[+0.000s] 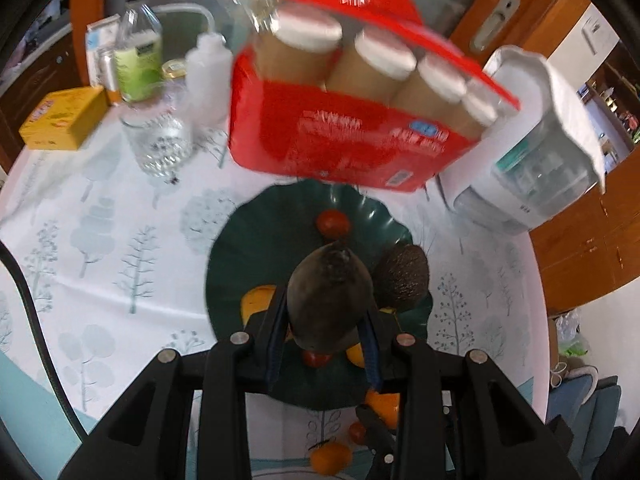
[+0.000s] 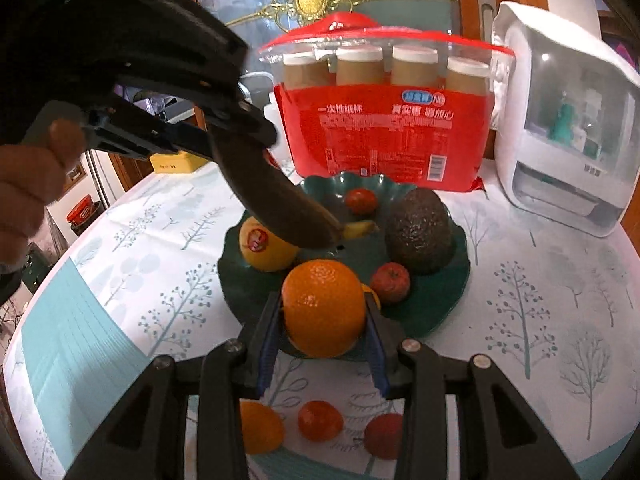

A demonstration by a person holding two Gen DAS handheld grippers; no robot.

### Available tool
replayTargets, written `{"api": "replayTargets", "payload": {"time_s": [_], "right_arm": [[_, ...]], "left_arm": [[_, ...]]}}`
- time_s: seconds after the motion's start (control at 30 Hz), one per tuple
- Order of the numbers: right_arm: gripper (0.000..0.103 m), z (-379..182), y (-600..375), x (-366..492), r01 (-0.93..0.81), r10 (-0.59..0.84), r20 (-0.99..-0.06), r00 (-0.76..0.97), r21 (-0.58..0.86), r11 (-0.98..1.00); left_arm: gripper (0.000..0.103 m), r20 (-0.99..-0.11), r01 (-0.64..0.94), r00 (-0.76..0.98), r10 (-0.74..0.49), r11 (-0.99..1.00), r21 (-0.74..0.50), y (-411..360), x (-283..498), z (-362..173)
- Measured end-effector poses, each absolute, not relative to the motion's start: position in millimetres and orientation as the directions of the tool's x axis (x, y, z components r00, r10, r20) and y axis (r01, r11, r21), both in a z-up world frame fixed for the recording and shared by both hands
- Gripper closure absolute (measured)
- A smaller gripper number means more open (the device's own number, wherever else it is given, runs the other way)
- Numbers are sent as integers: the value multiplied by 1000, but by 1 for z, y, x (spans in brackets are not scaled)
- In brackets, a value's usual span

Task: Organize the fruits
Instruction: 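Carry the banana and orange onto the green plate and open both tools, then withdraw both tools from the plate toward the last loose fruit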

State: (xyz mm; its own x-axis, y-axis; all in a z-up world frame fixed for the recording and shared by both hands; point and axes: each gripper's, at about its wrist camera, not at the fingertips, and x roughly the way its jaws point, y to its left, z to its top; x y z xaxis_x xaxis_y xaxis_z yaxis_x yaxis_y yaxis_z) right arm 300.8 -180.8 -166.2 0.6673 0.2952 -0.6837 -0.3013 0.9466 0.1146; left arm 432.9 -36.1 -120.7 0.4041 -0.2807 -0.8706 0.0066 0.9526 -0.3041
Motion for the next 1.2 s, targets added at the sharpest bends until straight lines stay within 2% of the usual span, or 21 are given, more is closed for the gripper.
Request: {"api": "replayTargets", "payload": {"time_s": [0.13,0.23,0.33,0.4,0.57,0.77,1.2], "right_arm": [[65,-176,-181,309,-304,297,-695,655,118,945],[64,-183,-182,315,-300,298,-708,641,127,946],[64,-186,-184,318,-296,303,-716,630,139,945],[57,-186,-184,318,-299,305,-712,633,139,944],[48,-182,-181,313,-287,283,-708,647,118,951],[39,-168,-181,300,-255,252,-699,669,102,962],[37,-142,-197,245,-136,159,-696,700,88,987]], "left_arm": [[71,-886,17,372,-276,957,-291,-47,444,-140],[66,-881,25,399,-254,963,-267,-51,447,-142],[51,-866,62,419,-274,960,-274,-53,448,-139],[46,-860,73,427,-280,958,-276,-54,446,-136],[33,-834,72,469,-292,953,-294,-47,436,-120],[29,-833,52,479,-278,956,-289,-32,415,-105],[25,-862,38,429,-270,959,-282,-2,348,-100]]}}
